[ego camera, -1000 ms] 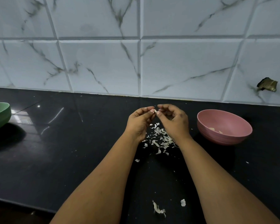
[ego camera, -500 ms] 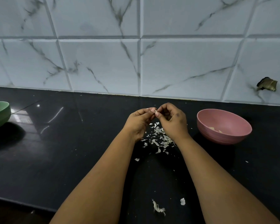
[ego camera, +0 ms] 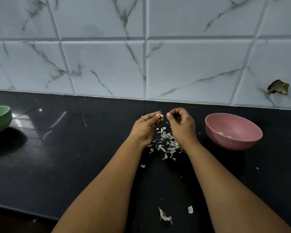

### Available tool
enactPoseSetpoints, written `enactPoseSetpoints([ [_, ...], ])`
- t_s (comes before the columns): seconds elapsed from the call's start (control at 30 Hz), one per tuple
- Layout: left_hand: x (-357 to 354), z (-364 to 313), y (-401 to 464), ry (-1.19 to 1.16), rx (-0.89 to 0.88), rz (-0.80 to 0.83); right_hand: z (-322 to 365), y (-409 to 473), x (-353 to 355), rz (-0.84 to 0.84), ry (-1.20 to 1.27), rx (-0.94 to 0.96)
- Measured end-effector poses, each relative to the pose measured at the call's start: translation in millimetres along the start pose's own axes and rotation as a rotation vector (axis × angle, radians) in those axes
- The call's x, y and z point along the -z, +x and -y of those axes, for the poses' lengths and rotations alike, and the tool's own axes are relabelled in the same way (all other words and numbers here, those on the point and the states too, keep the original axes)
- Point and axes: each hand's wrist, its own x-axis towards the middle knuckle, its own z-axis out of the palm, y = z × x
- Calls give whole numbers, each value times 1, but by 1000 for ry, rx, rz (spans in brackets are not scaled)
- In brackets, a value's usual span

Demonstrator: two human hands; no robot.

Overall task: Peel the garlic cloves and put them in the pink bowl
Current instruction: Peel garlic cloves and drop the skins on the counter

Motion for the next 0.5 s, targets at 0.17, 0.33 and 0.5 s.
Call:
enactPoseSetpoints([
  [0.17, -1, 3, -1, 45, -32, 15, 6, -5, 2, -12, -38, 69],
  [0.33, -2, 1, -4, 65, -36, 26, 10, -7, 5, -22, -90, 99],
  [0.5, -4, 0, -7, 100, -51, 44, 13, -7, 7, -26, -69, 75],
])
